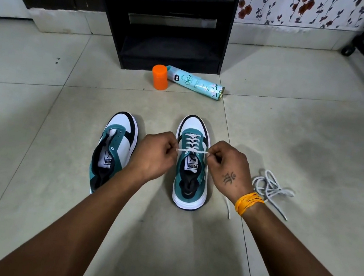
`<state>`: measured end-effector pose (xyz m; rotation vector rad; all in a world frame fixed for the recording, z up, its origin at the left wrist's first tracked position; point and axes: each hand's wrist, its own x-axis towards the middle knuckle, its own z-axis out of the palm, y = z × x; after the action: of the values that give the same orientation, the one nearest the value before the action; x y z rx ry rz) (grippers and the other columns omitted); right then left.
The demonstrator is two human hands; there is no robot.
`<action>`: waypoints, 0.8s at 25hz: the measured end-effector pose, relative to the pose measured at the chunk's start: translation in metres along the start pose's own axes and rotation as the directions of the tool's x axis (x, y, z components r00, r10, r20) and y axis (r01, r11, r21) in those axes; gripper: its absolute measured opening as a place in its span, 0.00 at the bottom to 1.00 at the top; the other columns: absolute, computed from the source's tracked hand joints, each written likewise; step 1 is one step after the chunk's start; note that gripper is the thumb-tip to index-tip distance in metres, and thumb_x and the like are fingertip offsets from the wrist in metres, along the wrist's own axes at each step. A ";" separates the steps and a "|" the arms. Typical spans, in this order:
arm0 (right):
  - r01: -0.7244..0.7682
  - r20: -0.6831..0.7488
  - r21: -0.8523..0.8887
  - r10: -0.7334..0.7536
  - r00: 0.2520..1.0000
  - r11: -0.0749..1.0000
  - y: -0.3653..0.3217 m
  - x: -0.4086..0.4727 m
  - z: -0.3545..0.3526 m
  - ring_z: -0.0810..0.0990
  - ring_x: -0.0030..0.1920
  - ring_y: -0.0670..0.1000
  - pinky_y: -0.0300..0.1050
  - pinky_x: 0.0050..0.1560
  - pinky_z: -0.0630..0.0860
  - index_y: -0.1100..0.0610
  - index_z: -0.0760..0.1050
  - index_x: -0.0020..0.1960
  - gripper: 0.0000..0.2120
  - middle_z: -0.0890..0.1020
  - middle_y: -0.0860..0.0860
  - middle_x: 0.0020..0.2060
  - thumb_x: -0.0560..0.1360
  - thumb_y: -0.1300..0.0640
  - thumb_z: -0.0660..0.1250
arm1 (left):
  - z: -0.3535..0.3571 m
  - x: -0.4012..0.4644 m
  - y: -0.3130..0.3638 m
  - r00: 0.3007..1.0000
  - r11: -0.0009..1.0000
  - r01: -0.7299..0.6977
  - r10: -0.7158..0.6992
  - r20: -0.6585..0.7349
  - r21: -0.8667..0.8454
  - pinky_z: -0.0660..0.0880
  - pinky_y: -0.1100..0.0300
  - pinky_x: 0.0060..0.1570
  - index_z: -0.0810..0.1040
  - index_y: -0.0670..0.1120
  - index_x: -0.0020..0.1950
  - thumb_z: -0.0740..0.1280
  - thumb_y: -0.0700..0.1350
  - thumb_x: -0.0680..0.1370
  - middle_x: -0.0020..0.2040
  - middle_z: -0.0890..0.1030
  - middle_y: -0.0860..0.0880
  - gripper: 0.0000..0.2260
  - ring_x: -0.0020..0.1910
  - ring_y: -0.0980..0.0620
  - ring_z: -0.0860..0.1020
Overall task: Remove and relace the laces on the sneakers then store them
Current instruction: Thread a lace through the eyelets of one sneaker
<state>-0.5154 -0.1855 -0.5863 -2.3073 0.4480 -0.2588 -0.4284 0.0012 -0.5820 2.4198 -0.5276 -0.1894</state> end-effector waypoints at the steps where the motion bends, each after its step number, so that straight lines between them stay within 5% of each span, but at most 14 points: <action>1: -0.034 0.010 0.063 0.034 0.999 0.997 -0.002 0.001 -0.003 0.82 0.36 0.50 0.50 0.42 0.80 0.50 0.79 0.44 0.02 0.83 0.47 0.35 0.73 0.57 0.68 | -0.005 0.001 0.002 0.998 0.995 0.052 -0.050 0.023 -0.090 0.75 0.58 0.37 0.81 0.52 0.45 0.68 0.43 0.77 0.35 0.83 0.52 0.04 0.34 0.54 0.79; 8: -0.172 0.174 0.404 0.109 0.979 0.898 -0.049 0.006 -0.031 0.77 0.29 0.48 0.41 0.32 0.76 0.58 0.81 0.43 0.07 0.82 0.54 0.32 0.76 0.64 0.65 | -0.041 0.003 0.038 0.950 0.754 0.312 -0.235 0.207 -0.578 0.70 0.63 0.28 0.85 0.40 0.48 0.67 0.38 0.79 0.31 0.79 0.50 0.06 0.26 0.54 0.69; 20: -0.215 0.218 0.639 0.094 0.971 0.738 -0.100 0.014 -0.077 0.79 0.35 0.53 0.50 0.42 0.80 0.61 0.83 0.49 0.06 0.84 0.56 0.36 0.78 0.62 0.67 | -0.085 -0.004 0.089 0.968 0.612 0.248 -0.143 0.204 -0.751 0.83 0.49 0.47 0.84 0.38 0.53 0.57 0.32 0.79 0.47 0.87 0.38 0.15 0.37 0.46 0.80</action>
<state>-0.5027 -0.1763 -0.4601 -1.5611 0.3795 -0.1041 -0.4383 -0.0123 -0.4603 1.5943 -0.1550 -0.5488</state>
